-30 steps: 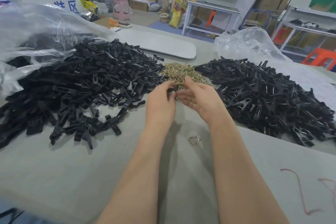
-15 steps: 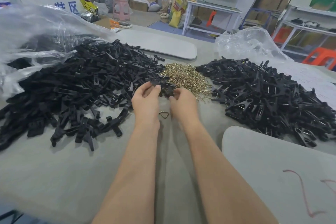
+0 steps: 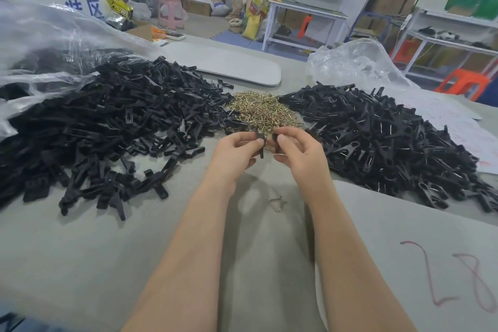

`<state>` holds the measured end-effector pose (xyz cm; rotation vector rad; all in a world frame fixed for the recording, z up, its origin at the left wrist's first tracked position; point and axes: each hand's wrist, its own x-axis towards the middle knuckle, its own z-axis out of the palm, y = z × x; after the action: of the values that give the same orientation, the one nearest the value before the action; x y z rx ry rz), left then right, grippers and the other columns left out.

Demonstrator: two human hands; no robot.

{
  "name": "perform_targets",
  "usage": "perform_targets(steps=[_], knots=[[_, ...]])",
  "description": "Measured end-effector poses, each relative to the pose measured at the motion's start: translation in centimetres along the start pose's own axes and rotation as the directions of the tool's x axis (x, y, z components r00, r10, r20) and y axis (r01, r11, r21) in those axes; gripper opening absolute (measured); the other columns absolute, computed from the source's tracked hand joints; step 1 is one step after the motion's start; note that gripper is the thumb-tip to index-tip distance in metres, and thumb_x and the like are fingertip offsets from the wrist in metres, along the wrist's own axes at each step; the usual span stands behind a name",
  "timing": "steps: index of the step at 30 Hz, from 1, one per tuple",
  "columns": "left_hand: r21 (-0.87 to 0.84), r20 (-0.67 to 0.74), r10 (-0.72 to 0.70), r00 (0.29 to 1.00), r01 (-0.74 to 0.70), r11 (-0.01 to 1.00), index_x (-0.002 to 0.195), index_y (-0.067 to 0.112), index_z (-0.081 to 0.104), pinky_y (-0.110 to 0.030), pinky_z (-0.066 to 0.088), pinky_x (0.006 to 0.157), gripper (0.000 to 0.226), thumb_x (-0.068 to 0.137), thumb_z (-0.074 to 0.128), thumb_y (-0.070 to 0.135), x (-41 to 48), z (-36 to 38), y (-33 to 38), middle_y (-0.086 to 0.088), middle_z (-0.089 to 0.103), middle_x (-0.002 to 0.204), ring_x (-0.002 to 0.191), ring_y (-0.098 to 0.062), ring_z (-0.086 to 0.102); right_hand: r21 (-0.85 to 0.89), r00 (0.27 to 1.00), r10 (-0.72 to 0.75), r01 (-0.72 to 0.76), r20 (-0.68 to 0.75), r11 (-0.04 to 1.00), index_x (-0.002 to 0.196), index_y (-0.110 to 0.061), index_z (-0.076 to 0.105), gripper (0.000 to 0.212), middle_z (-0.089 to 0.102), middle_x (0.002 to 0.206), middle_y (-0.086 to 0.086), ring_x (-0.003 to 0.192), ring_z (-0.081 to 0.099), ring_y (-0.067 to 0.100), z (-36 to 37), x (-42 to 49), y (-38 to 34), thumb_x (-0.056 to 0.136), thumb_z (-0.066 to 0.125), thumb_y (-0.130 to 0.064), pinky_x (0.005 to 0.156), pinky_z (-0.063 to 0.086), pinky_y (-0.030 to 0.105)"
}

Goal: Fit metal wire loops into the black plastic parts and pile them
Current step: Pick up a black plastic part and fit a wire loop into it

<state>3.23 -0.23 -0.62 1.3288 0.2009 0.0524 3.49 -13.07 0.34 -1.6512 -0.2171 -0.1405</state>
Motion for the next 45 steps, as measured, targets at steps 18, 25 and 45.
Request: perform_targets(steps=[18, 25, 45], knots=[[0.11, 0.006, 0.105, 0.994, -0.105, 0.988, 0.094, 0.017, 0.065, -0.015, 0.049, 0.068, 0.01, 0.088, 0.064, 0.009, 0.16, 0.38, -0.3, 0.003, 0.066, 0.086, 0.084, -0.006, 0.062, -0.224, 0.995, -0.093, 0.082, -0.039, 0.971, 0.111, -0.001, 0.064, 0.023, 0.066, 0.094, 0.004, 0.089, 0.063, 0.013, -0.11, 0.58, 0.78, 0.091, 0.054, 0.003, 0.088, 0.051, 0.025], [0.07, 0.013, 0.098, 0.995, -0.098, 0.993, 0.093, 0.012, 0.065, -0.012, 0.052, 0.065, 0.009, 0.087, 0.065, 0.007, 0.26, 0.26, -0.39, -0.001, 0.066, 0.083, 0.078, -0.006, 0.063, -0.256, 0.993, -0.119, 0.109, -0.022, 0.961, 0.111, -0.001, 0.067, 0.024, 0.067, 0.095, -0.001, 0.09, 0.063, 0.01, -0.05, 0.56, 0.84, 0.091, 0.054, 0.002, 0.087, 0.05, 0.02], [0.032, 0.012, 0.085, 0.996, -0.085, 0.996, 0.087, 0.014, 0.064, -0.013, 0.053, 0.066, 0.008, 0.086, 0.067, 0.006, 0.34, 0.24, -0.42, -0.001, 0.066, 0.081, 0.074, -0.005, 0.064, -0.132, 0.992, -0.066, 0.053, -0.103, 0.99, 0.1, -0.011, 0.067, 0.016, 0.066, 0.082, -0.008, 0.075, 0.063, -0.002, 0.04, 0.55, 0.94, 0.089, 0.06, -0.002, 0.074, 0.049, 0.011]])
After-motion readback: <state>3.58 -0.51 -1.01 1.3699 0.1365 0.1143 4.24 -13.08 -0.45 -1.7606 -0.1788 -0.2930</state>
